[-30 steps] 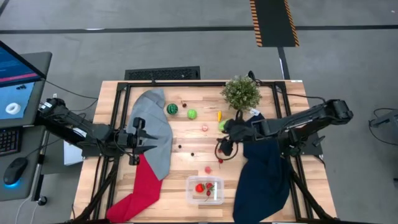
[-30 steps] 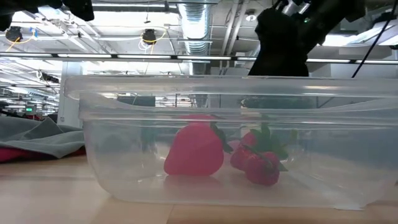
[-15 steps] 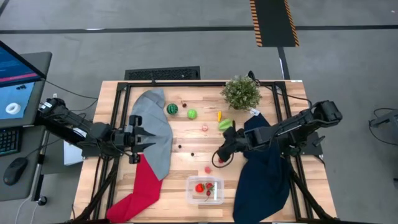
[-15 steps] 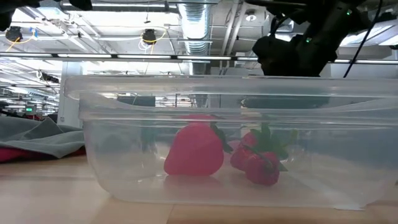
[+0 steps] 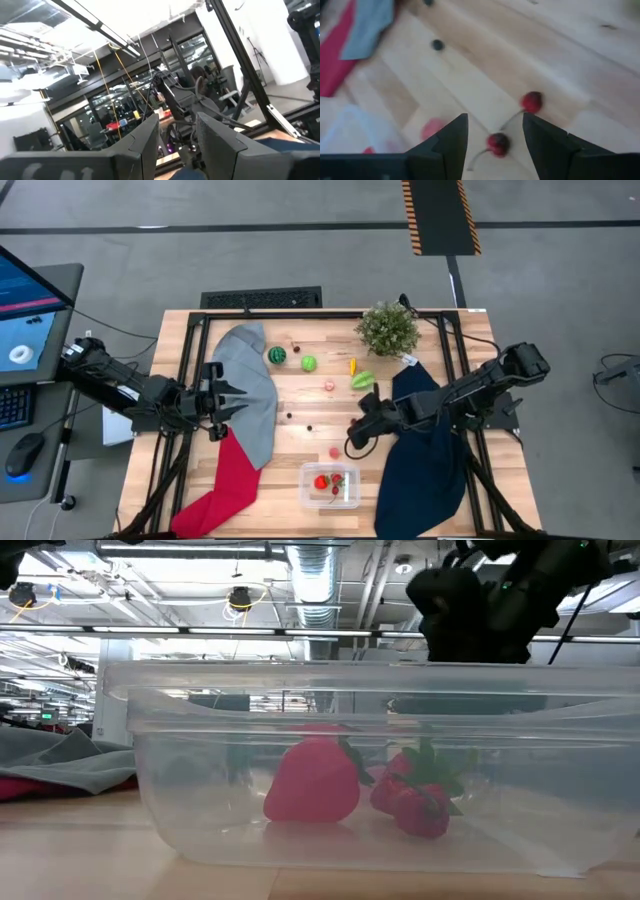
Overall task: Pick and placing Produce into tupperware
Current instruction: Put the cherry into the transparent bin
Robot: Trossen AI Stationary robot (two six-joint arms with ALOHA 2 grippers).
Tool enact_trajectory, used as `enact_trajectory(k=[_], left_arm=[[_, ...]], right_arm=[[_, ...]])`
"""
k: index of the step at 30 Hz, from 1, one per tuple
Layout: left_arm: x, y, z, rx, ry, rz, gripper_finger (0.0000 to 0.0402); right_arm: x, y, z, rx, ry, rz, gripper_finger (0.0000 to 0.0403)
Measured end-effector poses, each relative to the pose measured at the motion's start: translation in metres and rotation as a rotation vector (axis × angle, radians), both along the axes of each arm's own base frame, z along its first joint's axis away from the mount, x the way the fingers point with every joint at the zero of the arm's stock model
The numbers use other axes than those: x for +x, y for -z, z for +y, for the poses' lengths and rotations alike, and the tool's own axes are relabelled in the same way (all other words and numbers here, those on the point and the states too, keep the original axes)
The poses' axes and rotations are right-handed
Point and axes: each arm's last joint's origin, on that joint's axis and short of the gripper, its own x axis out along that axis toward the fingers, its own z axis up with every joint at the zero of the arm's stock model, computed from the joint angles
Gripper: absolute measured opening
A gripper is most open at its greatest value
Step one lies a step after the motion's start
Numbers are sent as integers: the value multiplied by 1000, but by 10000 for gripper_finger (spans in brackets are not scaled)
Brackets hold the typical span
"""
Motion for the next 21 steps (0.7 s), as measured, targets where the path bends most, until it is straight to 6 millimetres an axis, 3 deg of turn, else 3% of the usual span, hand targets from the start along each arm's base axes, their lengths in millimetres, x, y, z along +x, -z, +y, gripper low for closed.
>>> enact_trajectory(k=[7,11,21], left_arm=[[0,0,0,0,4,1,121],[1,1,0,-6,10,15,121],[2,6,-3,-26,77,59,121]], right_arm=[[10,18,3,75,42,47,200],[24,15,7,107,31,40,196],[39,25,12,38,47,231,174]])
